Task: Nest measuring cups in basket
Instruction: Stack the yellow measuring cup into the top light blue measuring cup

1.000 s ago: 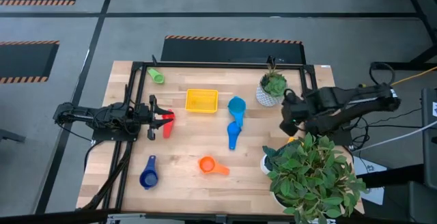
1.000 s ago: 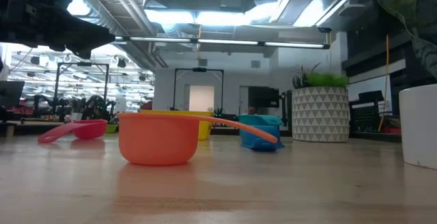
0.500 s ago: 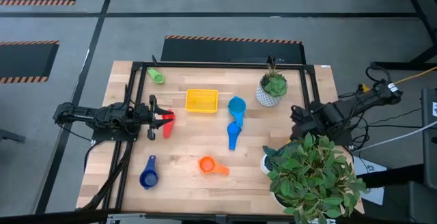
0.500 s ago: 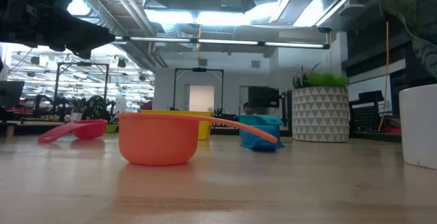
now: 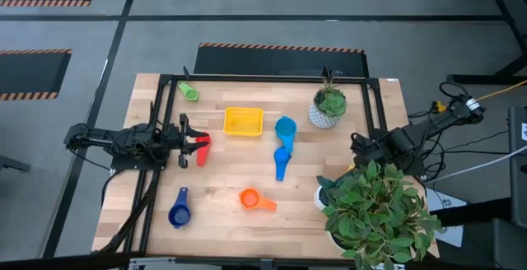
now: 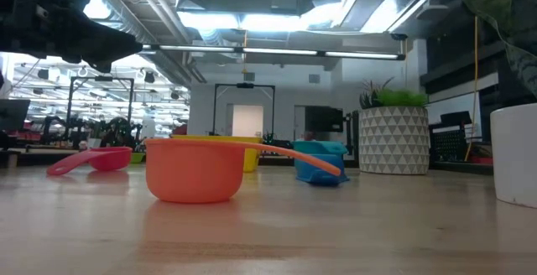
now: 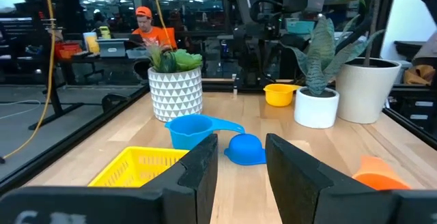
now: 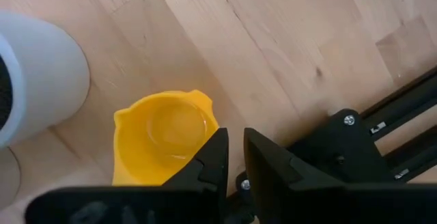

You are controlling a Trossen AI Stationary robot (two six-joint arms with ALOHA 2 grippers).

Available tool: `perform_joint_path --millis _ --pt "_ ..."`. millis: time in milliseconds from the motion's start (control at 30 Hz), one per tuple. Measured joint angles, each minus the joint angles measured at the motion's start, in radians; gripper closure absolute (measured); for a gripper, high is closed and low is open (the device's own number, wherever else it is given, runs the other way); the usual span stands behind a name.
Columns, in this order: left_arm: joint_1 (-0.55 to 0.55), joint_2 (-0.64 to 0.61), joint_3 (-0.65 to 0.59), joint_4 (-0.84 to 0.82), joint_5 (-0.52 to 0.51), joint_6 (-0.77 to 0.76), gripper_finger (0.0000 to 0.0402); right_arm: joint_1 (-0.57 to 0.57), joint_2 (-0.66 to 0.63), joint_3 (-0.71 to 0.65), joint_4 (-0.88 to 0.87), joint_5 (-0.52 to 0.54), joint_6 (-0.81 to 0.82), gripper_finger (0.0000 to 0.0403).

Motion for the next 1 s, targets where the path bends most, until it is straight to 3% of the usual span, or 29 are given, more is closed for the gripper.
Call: perform_joint_path --millis 600,1000 --pt "0.000 0.000 0.000 0.000 0.000 0.000 0.0285 -0.001 0.001 0.000 0.005 -0.015 -0.009 0.0346" --pt "0.000 0.000 0.000 0.000 0.000 0.000 0.0285 -0.001 0.001 0.003 0.028 -0.045 -0.002 0.0237"
